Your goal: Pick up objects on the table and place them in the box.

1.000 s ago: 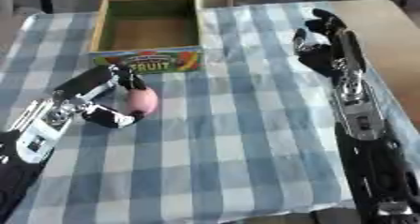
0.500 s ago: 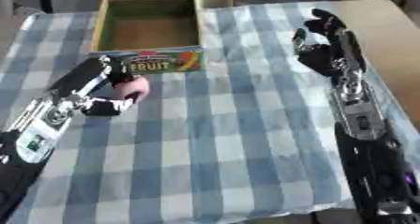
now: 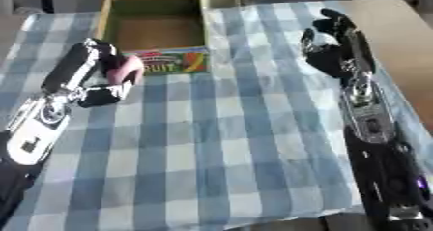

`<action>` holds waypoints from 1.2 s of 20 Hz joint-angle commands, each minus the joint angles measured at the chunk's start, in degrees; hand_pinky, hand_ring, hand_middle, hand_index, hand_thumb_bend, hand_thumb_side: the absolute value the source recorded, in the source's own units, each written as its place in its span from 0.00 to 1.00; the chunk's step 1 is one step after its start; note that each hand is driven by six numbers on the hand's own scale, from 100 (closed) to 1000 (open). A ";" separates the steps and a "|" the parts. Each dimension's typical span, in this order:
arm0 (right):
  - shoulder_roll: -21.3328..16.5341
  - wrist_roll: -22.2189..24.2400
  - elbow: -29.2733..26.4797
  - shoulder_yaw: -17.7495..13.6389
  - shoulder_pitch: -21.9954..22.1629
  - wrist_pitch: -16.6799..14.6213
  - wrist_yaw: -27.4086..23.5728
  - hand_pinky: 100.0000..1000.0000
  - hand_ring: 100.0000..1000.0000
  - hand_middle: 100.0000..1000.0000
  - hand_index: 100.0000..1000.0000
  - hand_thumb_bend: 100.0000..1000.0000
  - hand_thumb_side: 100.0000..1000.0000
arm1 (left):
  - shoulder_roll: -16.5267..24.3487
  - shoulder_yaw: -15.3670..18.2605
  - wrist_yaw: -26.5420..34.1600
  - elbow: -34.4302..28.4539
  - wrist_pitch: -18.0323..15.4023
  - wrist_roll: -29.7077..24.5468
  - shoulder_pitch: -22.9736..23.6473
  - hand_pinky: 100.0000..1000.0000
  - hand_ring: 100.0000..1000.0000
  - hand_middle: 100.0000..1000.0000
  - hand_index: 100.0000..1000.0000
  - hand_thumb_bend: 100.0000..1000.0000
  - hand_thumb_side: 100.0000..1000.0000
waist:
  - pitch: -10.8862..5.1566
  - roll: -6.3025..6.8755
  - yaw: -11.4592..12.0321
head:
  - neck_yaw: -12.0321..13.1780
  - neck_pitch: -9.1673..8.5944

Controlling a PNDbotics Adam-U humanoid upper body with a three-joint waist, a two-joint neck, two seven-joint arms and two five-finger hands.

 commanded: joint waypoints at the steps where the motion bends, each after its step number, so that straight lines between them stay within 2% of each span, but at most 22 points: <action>1: -0.76 0.07 -0.52 -0.19 -0.64 -0.02 -0.27 0.47 0.84 0.69 0.88 0.00 0.00 | 2.31 1.31 2.46 -3.89 0.64 0.21 -1.96 0.37 0.25 0.20 0.28 0.02 0.00 | -1.02 -0.04 -0.03 | -0.21 0.37; 4: -0.77 0.16 -0.39 -0.08 -0.67 0.00 -0.26 0.47 0.84 0.69 0.88 0.00 0.00 | 3.47 2.02 4.00 -4.76 1.59 0.00 -3.84 0.38 0.25 0.20 0.28 0.02 0.00 | -1.13 -0.07 -0.21 | -0.16 0.45; 8: -0.68 0.40 -0.12 0.17 -0.82 -0.04 -0.14 0.47 0.84 0.69 0.88 0.00 0.00 | 3.84 3.19 3.92 -1.18 2.76 -0.04 -8.07 0.39 0.27 0.22 0.30 0.04 0.00 | -1.27 -0.09 -1.03 | -0.12 0.42; 12: -0.52 0.82 0.25 0.61 -1.13 -0.14 -0.08 0.47 0.84 0.69 0.88 0.00 0.00 | 2.32 5.02 0.38 5.88 3.29 1.14 -12.28 0.40 0.28 0.23 0.31 0.07 0.00 | -1.17 -0.13 -1.90 | 0.40 0.27; 16: -0.26 1.44 0.66 1.23 -1.60 -0.27 0.09 0.47 0.84 0.69 0.88 0.00 0.00 | 0.07 7.80 -6.16 15.15 3.81 3.85 -15.90 0.41 0.28 0.24 0.32 0.06 0.00 | -1.12 0.03 -3.22 | 0.94 -0.18; 20: 0.77 2.38 0.76 2.14 -2.54 -0.51 0.45 0.47 0.84 0.69 0.88 0.00 0.00 | -1.45 11.44 -11.52 24.78 5.39 7.15 -18.53 0.42 0.29 0.24 0.33 0.05 0.00 | -0.82 0.35 -5.92 | 1.69 -0.87; 24: 1.56 3.32 0.95 3.00 -3.34 -0.63 0.79 0.47 0.84 0.69 0.88 0.00 0.00 | -1.34 14.36 -14.98 31.26 7.59 9.36 -20.64 0.43 0.31 0.27 0.36 0.07 0.01 | -0.41 0.68 -8.25 | 2.06 -1.32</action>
